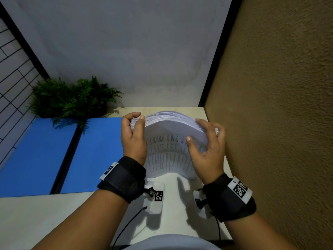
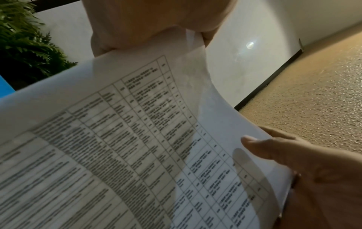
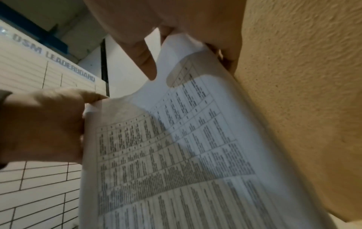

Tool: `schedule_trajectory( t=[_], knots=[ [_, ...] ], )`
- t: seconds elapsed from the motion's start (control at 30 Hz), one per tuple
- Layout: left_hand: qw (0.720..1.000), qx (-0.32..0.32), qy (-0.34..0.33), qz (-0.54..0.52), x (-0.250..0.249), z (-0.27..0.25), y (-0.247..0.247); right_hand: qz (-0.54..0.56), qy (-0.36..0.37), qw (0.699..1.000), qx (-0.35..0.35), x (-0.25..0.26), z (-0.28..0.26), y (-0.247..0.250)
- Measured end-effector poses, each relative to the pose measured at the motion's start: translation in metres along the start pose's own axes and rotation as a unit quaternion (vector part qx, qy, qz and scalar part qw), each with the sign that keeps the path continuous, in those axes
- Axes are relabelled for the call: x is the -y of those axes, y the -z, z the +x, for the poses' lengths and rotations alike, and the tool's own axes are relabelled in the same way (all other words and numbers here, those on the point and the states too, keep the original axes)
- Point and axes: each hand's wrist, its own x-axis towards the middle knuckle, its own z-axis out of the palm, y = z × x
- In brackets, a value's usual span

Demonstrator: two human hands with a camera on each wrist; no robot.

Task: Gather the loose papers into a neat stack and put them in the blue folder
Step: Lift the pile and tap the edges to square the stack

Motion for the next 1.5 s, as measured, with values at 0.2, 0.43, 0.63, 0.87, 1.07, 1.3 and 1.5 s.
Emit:
schedule_trajectory(
  t=[0.2,0.43,0.63,0.87,1.07,1.3,1.5],
  knots=[
    [0.999,0.031,-0.011,0.003,0.000,-0.003,0.001,0.029,0.001,1.000,0.006,0.002,0.002,0.002],
    [0.995,0.102,-0.014,0.003,0.008,-0.004,0.008,0.036,-0.021,0.999,0.001,0.003,0.006,-0.001],
    [0.992,0.125,-0.008,0.012,0.014,-0.001,0.012,0.043,-0.052,0.998,0.012,0.003,0.011,0.000],
    [0.988,0.152,0.005,0.013,0.020,0.002,0.016,0.052,-0.068,0.996,0.024,0.000,0.014,0.001],
    [0.985,0.170,0.021,0.007,0.021,0.003,0.016,0.100,-0.127,0.987,0.005,-0.006,0.022,0.003],
    [0.987,0.158,0.034,-0.013,0.021,0.005,0.017,0.215,-0.203,0.955,-0.002,-0.016,0.029,-0.002],
    [0.989,0.137,0.052,-0.012,0.021,0.007,0.018,0.245,-0.204,0.948,0.022,-0.016,0.025,-0.005]
  ],
)
